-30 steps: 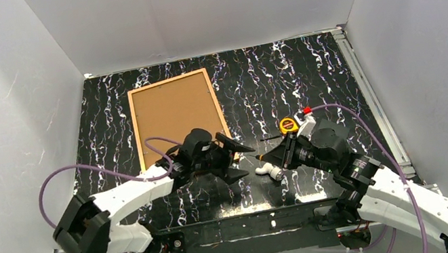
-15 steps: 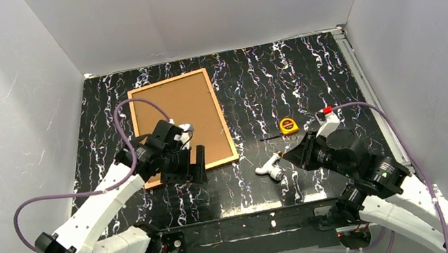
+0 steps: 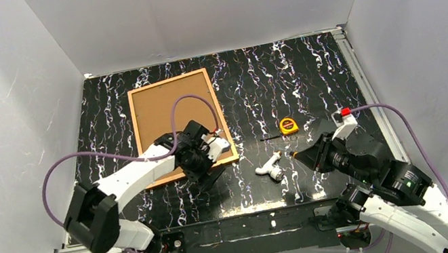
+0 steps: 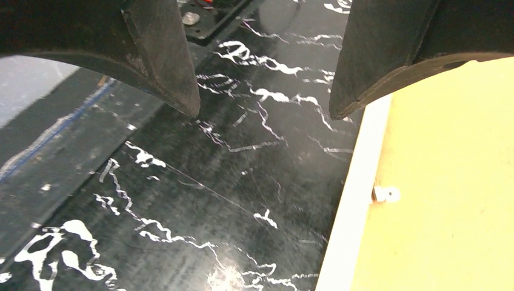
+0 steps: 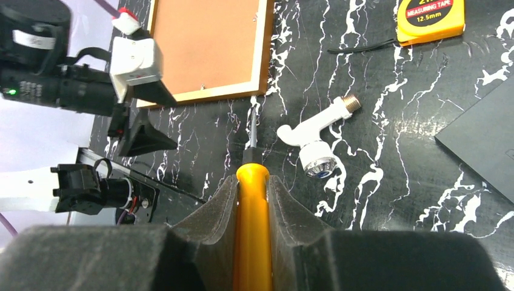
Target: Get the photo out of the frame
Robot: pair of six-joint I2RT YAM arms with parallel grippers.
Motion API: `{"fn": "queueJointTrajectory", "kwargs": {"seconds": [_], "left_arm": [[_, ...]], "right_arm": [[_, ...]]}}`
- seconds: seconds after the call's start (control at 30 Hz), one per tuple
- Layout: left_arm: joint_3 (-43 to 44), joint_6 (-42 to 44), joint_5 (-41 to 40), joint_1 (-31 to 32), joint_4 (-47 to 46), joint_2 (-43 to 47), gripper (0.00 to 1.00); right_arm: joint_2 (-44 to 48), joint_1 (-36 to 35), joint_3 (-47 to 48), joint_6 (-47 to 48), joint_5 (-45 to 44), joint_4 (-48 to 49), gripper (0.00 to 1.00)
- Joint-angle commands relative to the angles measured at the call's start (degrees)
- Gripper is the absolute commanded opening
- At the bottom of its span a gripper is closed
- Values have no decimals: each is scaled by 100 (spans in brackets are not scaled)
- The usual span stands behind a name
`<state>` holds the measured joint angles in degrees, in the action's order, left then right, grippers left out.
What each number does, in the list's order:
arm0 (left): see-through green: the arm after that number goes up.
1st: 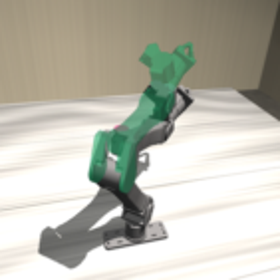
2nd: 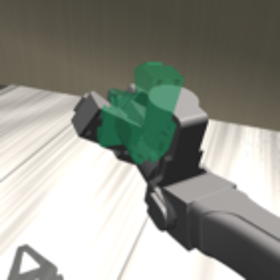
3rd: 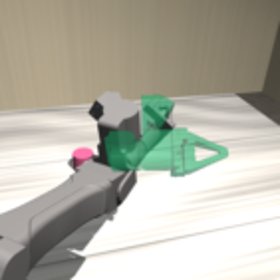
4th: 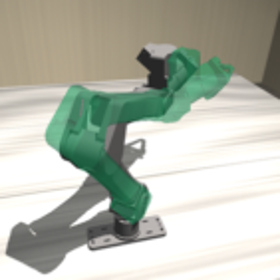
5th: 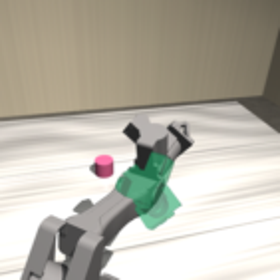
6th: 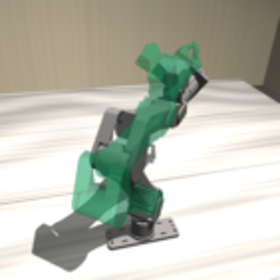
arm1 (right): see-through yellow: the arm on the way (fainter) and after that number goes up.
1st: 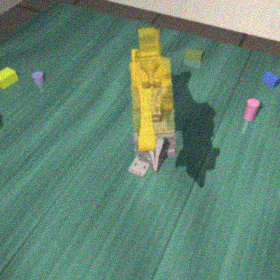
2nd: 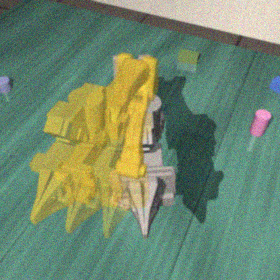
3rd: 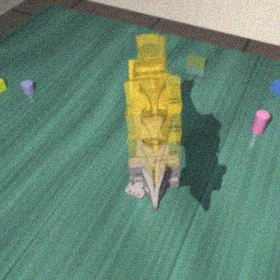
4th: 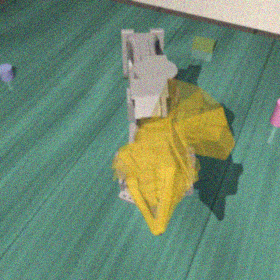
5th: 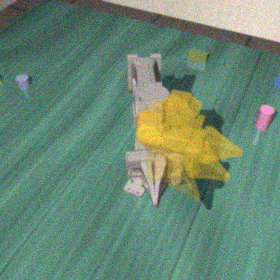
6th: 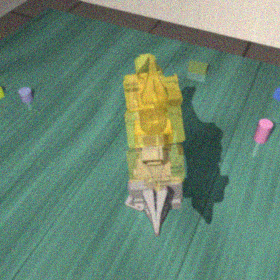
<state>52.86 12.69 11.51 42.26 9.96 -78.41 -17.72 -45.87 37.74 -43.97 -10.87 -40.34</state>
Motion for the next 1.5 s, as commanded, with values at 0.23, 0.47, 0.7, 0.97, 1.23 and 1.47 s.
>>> {"fn": "queueJointTrajectory", "kwargs": {"seconds": [0.23, 0.47, 0.7, 0.97, 1.23, 1.47], "left_arm": [[97, 982, -496, 112, -327, -915, 70], [88, 1119, -821, 136, -467, -878, 68], [348, 1321, -1007, 133, -352, -1263, 68], [146, 1244, -1432, 195, -663, -1511, 48], [130, 1031, -3070, 677, -753, -1951, 23], [415, -387, -3850, 731, -72, -1855, 0]], "right_arm": [[285, -1, 175, -138, -188, -229, 1], [190, -2, 119, -188, -141, -184, 1], [146, -3, 22, -294, -59, -75, 1], [242, -1, 66, -352, -85, -194, 1], [229, -1, -32, -395, -90, -72, 1], [208, -1, -74, -387, -43, -14, 1]]}}
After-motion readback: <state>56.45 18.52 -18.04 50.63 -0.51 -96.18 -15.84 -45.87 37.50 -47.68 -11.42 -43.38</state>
